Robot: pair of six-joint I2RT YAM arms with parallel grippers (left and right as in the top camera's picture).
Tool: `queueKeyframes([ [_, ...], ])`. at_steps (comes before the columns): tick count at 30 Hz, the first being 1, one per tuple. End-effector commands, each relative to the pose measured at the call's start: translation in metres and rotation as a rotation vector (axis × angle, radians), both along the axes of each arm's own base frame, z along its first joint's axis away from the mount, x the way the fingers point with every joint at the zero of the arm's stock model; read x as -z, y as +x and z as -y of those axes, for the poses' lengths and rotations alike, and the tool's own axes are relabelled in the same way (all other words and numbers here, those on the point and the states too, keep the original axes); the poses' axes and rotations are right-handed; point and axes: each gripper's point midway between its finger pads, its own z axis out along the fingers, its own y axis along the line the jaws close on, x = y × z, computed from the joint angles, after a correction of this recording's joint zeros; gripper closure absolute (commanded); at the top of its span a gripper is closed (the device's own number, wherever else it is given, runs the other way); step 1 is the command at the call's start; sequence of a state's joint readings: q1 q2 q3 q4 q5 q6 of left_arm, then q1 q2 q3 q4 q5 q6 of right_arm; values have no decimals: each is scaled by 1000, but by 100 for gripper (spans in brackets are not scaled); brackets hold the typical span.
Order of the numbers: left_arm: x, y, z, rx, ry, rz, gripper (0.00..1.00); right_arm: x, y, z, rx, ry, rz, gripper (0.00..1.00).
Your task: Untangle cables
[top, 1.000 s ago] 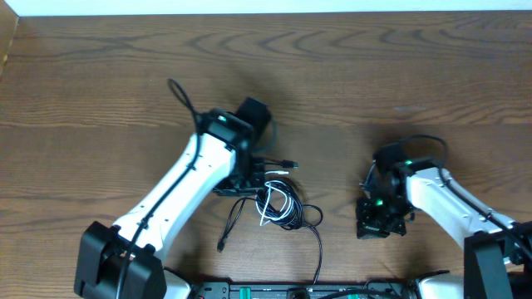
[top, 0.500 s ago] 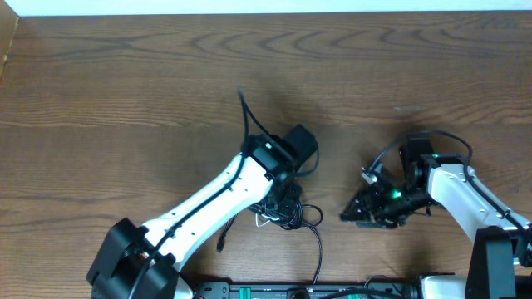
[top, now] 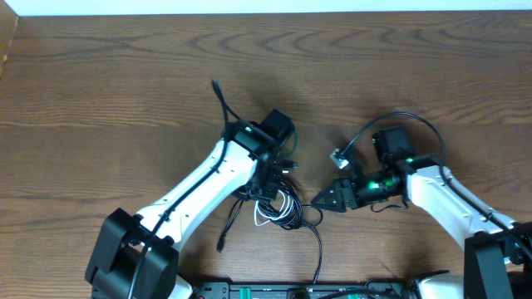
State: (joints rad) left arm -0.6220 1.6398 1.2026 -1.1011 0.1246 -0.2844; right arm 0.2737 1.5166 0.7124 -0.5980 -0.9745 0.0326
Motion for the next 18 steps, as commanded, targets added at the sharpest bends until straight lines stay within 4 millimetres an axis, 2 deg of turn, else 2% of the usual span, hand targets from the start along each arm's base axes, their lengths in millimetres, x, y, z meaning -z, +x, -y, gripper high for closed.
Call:
queueKeyframes([
  [1, -17, -1, 3, 72, -80, 31, 64, 5, 1, -12, 40, -65, -53, 34],
  [4, -35, -6, 18, 164, -200, 59, 64, 5, -4, -24, 8, -71, -39, 34],
  [7, -53, -19, 32, 262, -329, 61, 64, 18, -5, -22, 53, -174, -64, 36],
  [12, -67, -33, 37, 313, -398, 49, 64, 25, -7, -29, 41, -227, -26, 51],
  [16, -68, -46, 41, 400, -456, 10, 69, 28, -4, -31, 70, -249, -30, 75],
  [18, -72, -55, 50, 450, -538, -18, 69, 30, -2, -31, 81, -255, -31, 80],
])
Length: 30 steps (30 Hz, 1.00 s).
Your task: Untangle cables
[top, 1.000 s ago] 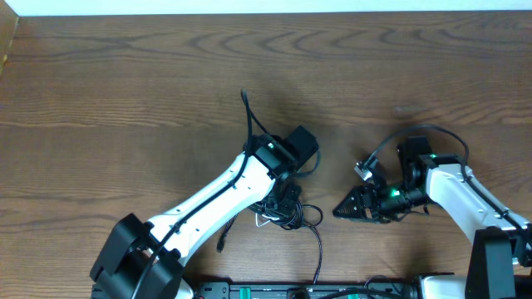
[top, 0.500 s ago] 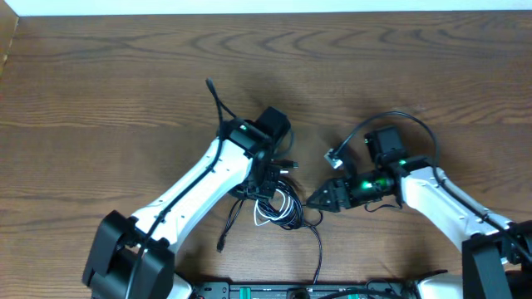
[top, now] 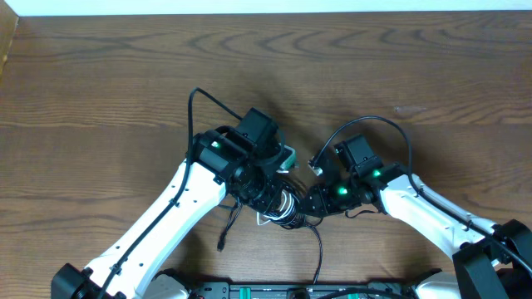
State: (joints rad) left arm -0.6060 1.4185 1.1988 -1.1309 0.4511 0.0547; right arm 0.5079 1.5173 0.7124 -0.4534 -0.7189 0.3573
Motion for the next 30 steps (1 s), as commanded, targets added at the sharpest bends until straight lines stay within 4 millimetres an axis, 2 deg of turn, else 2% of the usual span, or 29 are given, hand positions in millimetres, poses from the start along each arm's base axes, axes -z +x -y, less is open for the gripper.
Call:
queueKeyframes([
  [1, -6, -22, 16, 144, -141, -58, 69, 5, 8, 1, 46, -36, -4, 79],
  [2, -6, -22, 17, 145, -145, -59, 67, 6, 9, 0, 46, -36, -3, 78],
  [4, -3, -20, 16, 143, -137, -51, 58, 8, 10, 0, 43, -36, -1, 74],
  [5, -1, -19, 15, 138, -130, -45, 24, 9, 11, 0, 38, -39, 5, 73],
  [6, 1, -16, 13, 123, -111, -38, 18, 13, 12, 2, 44, -57, 11, 73],
  [11, 4, -14, 11, 96, -92, -40, 18, 30, 17, 21, 120, -193, 4, 75],
  [12, 5, -13, 12, 97, -96, -33, 18, 30, 17, 21, 119, -197, 3, 80],
  [14, 7, -10, 14, 98, -104, -21, 10, 30, 17, 22, 120, -197, 3, 99],
  [16, 10, -8, 17, 100, -113, -6, 2, 30, 19, 23, 120, -194, 11, 99],
  [18, 14, -6, 21, 111, -124, 10, 2, 30, 21, 25, 102, -193, 30, 99],
  [21, 20, -7, 31, 143, -147, 43, 37, 30, 21, 28, 72, -184, 47, 99],
  [23, 24, -10, 40, 176, -164, 66, 41, 30, 22, 31, 76, -187, 45, 99],
  [26, 30, -13, 50, 223, -160, 113, 40, 29, 25, 35, 73, -169, 50, 99],
  [30, 37, -7, 53, 260, -82, 221, 18, 21, 23, 34, 14, -93, 61, 99],
])
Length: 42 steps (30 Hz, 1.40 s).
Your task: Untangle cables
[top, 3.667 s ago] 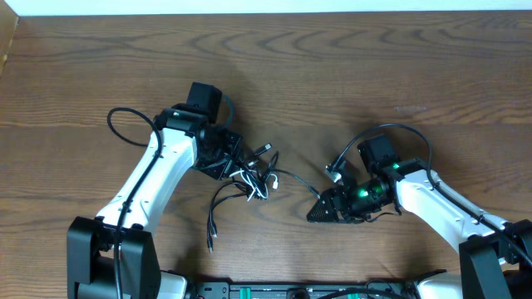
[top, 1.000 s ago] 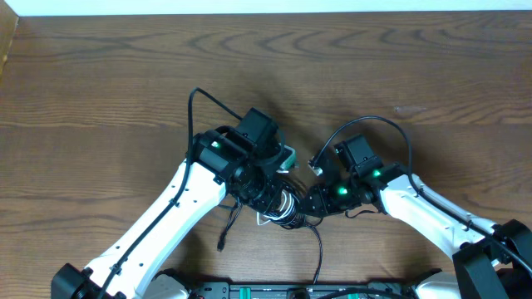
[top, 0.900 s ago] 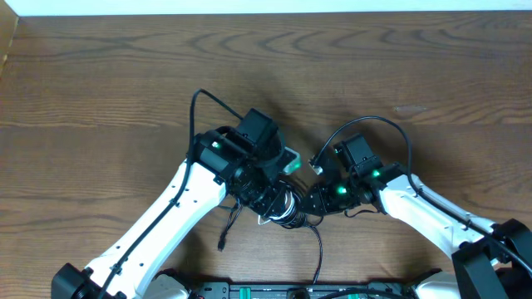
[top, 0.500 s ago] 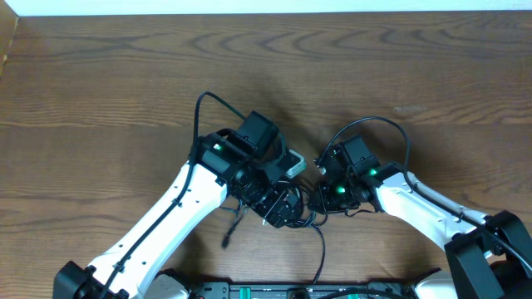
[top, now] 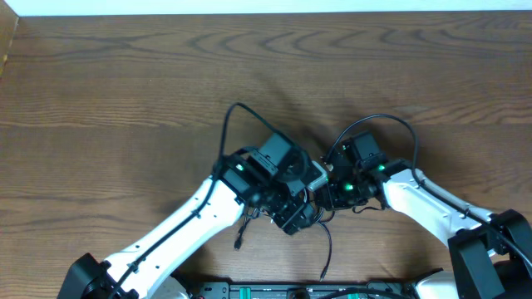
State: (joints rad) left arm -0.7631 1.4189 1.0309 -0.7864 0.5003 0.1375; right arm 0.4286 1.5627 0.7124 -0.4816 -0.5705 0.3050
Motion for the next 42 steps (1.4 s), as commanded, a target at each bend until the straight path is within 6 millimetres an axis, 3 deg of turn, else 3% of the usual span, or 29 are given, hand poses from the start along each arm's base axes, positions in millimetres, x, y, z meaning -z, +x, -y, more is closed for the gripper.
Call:
queueKeyframes([
  [1, 8, 9, -3, 10, 82, 117, 18, -6, 1, -1, -69, 61, 23, 99],
  [2, 9, 11, -3, 11, 96, 138, 18, -6, 0, 0, -71, 59, 21, 99],
  [3, 10, 11, -1, 16, 102, 153, 25, -6, 0, 2, -73, 57, 21, 99],
  [5, 10, 9, 3, 23, 96, 154, 49, -5, 0, 4, -67, 55, 15, 99],
  [6, 11, 8, 5, 23, 94, 152, 53, -5, 0, 5, -64, 53, 13, 99],
  [12, 24, 2, 19, 64, 103, 142, 52, -8, 1, 6, -68, 97, 7, 99],
  [17, 45, -6, 25, 115, 144, 115, 54, 6, 2, 14, -40, 86, -41, 99],
  [27, 72, -3, 24, 121, 206, 88, 53, 23, 2, 20, -21, 143, -119, 99],
  [40, 104, -6, 19, 161, 277, 45, 54, 17, 14, 30, 30, 207, -107, 98],
  [42, 108, 3, 14, 151, 315, 84, 54, 17, 14, 30, 30, 207, -106, 97],
])
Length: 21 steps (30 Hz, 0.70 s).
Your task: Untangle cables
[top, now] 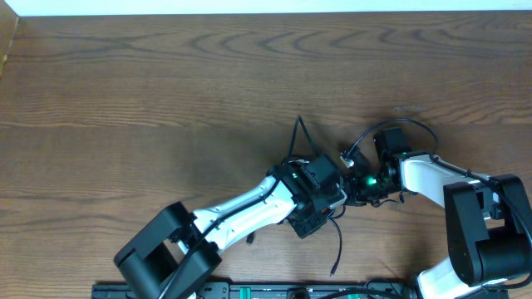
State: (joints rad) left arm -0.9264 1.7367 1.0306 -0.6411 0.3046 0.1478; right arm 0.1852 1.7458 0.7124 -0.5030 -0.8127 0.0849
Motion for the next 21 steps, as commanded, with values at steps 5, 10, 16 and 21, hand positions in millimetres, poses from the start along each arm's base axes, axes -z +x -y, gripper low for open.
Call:
queueKeyframes([
  [5, 15, 23, -10, 22, 84, 129, 58, -2, 4, -1, -9, 21, 20, 95],
  [10, 20, 31, -16, 23, 124, 170, 51, -2, 4, -1, -9, 21, 19, 94],
  [16, 14, 45, -17, 12, 139, 242, 47, -2, 4, -1, -9, 20, 16, 93],
  [21, 4, 49, -13, 61, 113, 283, 50, -2, 3, -1, -10, 20, 14, 92],
])
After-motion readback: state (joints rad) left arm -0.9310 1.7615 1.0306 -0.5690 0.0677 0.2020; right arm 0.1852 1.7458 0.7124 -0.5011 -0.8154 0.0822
